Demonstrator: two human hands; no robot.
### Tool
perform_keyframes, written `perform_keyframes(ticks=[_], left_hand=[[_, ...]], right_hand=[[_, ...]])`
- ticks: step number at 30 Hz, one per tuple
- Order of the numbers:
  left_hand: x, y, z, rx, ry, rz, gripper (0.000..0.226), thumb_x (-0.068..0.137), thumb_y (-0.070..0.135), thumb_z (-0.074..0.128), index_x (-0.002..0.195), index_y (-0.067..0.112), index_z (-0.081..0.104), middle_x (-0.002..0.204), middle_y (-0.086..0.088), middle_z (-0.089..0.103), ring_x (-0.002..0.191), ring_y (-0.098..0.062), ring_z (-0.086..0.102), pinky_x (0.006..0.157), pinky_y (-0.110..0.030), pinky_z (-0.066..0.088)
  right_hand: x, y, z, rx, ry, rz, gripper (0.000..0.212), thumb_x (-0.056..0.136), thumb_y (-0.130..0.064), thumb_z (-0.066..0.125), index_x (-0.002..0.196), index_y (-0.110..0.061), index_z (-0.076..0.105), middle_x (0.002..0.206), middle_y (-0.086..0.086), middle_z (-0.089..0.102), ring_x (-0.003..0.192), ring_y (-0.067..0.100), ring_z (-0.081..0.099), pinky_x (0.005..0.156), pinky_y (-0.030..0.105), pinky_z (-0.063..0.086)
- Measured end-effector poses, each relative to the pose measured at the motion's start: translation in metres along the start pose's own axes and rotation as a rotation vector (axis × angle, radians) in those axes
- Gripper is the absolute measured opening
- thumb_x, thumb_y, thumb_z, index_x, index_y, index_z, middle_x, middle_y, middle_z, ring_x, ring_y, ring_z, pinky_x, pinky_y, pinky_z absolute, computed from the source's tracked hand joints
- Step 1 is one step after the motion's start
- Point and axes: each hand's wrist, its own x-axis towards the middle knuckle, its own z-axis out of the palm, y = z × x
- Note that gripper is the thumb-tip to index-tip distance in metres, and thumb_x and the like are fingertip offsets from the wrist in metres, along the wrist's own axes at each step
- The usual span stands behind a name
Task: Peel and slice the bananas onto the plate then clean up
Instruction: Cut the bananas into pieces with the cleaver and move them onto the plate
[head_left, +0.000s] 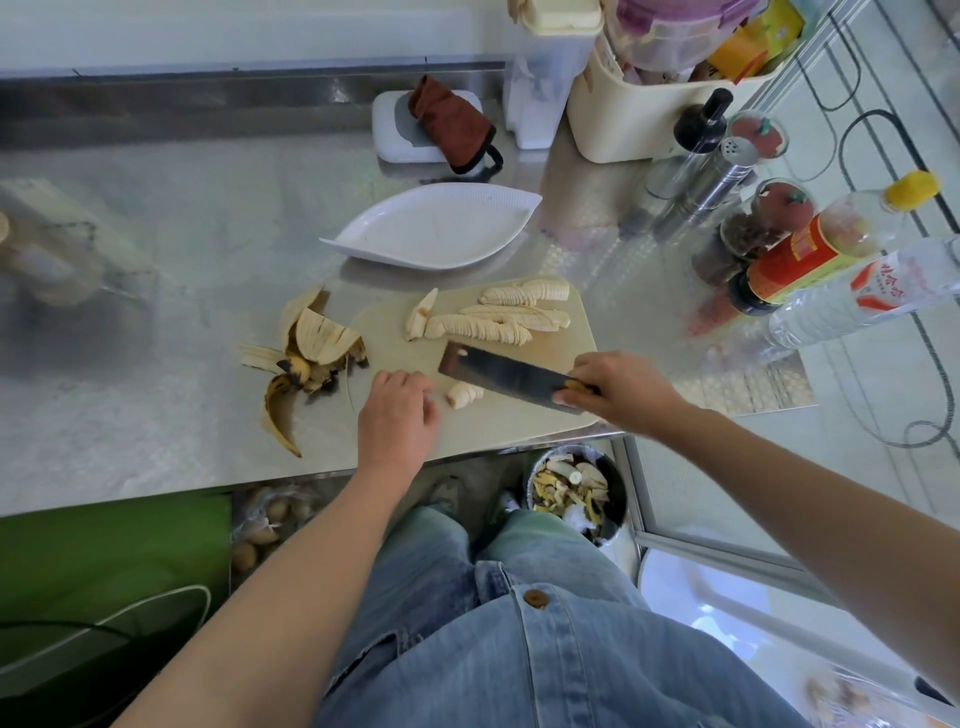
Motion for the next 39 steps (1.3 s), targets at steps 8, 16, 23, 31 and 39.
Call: perform_keyframes(ticks=[8, 16, 23, 31, 39], left_hand=[[0.017, -0.004, -0.009, 0.12, -0.012, -0.037, 0.031, 0.089, 0.015, 0.062, 0.118, 0.006, 0.057, 0.126, -0.012, 0.051, 0.115, -0.027, 0.046, 0.092, -0.036, 0.045], [0.025, -0.019, -0.009, 0.127, -0.04, 0.0, 0.033, 0.089, -0.002, 0.057, 0.121, 0.0, 0.063, 0.132, -0.013, 0.058, 0.12, -0.029, 0.052, 0.101, -0.038, 0.044], [0.026, -0.02, -0.013, 0.145, -0.042, -0.006, 0.037, 0.09, 0.002, 0.057, 0.127, 0.005, 0.06, 0.135, -0.009, 0.057, 0.125, -0.024, 0.05, 0.103, -0.032, 0.042], [0.032, -0.019, -0.014, 0.119, -0.018, -0.031, 0.027, 0.093, 0.008, 0.054, 0.116, 0.003, 0.067, 0.121, -0.01, 0.066, 0.109, -0.025, 0.058, 0.09, -0.035, 0.05], [0.037, -0.018, -0.021, 0.07, 0.006, -0.02, 0.014, 0.089, 0.01, 0.055, 0.098, 0.007, 0.065, 0.09, -0.009, 0.062, 0.084, -0.021, 0.054, 0.07, -0.031, 0.047]], right_hand=[[0.013, -0.001, -0.002, -0.264, -0.1, -0.131, 0.032, 0.092, -0.046, 0.053, 0.1, -0.02, 0.07, 0.09, -0.005, 0.055, 0.068, 0.011, 0.044, 0.06, 0.025, 0.036], [0.039, -0.009, 0.004, -0.238, -0.012, -0.014, 0.033, 0.093, -0.043, 0.052, 0.098, -0.015, 0.069, 0.089, -0.001, 0.05, 0.07, 0.017, 0.048, 0.058, 0.027, 0.034], [0.054, -0.011, 0.004, -0.186, 0.097, 0.139, 0.032, 0.095, -0.04, 0.05, 0.103, -0.015, 0.068, 0.085, 0.0, 0.044, 0.068, 0.02, 0.048, 0.055, 0.03, 0.035], [0.047, -0.002, -0.007, -0.195, 0.013, -0.035, 0.031, 0.094, -0.041, 0.052, 0.1, -0.016, 0.07, 0.09, -0.004, 0.05, 0.067, 0.016, 0.044, 0.055, 0.026, 0.029], [0.048, -0.003, -0.002, -0.134, 0.076, 0.064, 0.033, 0.094, -0.043, 0.051, 0.104, -0.018, 0.07, 0.088, 0.0, 0.054, 0.067, 0.017, 0.048, 0.054, 0.026, 0.03]])
